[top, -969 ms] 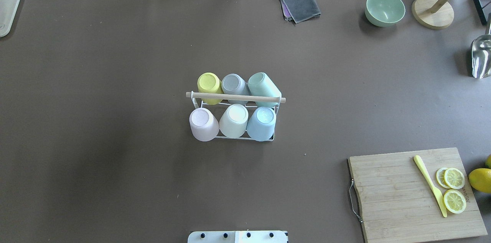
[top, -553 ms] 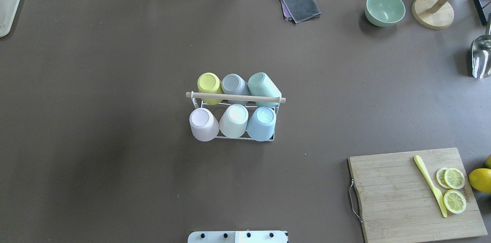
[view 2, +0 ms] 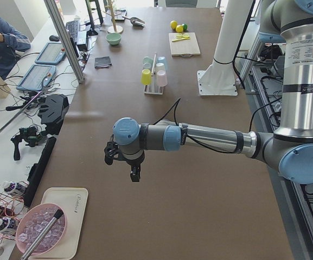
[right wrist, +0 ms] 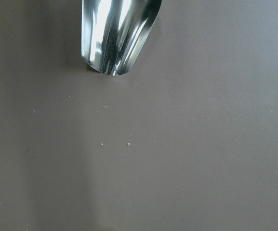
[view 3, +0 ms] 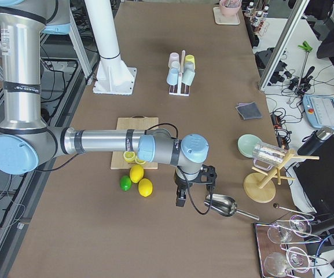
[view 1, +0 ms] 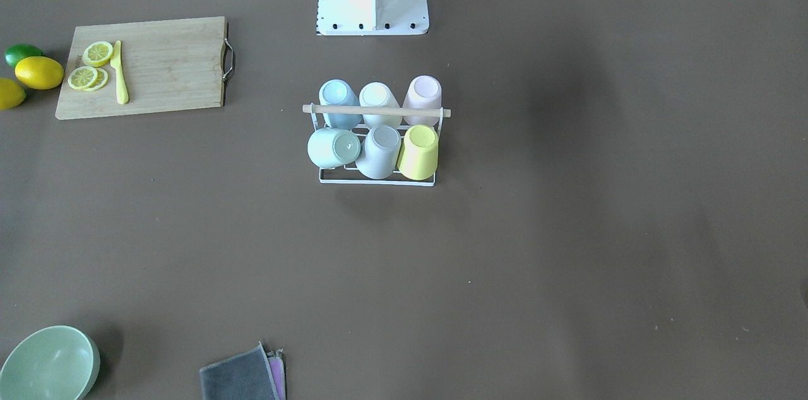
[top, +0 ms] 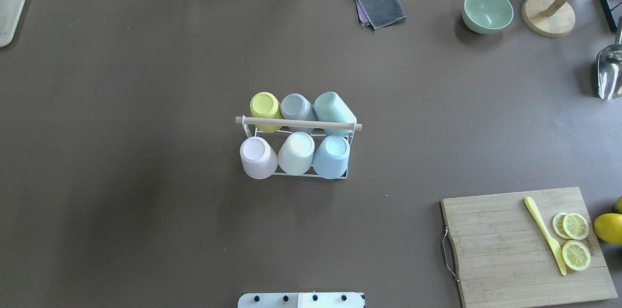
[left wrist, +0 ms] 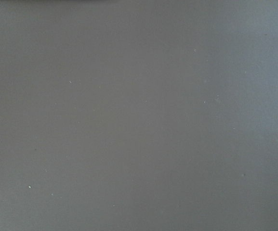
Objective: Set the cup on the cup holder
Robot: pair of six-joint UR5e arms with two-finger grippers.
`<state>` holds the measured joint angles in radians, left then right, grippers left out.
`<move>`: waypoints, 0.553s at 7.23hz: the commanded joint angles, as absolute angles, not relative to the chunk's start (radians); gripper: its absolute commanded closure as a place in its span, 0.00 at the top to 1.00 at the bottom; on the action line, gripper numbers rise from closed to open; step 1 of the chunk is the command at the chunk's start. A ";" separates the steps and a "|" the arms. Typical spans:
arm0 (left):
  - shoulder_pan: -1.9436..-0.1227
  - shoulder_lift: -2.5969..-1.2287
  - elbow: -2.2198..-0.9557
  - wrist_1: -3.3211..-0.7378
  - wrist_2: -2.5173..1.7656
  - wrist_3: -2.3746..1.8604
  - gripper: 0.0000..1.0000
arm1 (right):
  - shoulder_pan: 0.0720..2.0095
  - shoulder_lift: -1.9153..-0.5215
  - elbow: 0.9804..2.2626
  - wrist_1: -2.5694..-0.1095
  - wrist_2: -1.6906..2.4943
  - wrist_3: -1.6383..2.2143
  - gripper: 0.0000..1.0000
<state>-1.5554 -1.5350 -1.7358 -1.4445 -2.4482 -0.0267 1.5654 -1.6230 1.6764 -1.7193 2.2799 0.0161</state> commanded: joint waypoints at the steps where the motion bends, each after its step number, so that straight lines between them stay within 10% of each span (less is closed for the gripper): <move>1: -1.549 -1.540 -1.761 -1.427 -2.451 -0.035 0.98 | 1.566 -1.631 1.674 -1.718 2.284 0.017 1.00; 4: -1.531 -1.545 -1.734 -1.394 -2.534 -0.029 0.98 | 1.580 -1.634 1.666 -1.720 2.295 0.017 1.00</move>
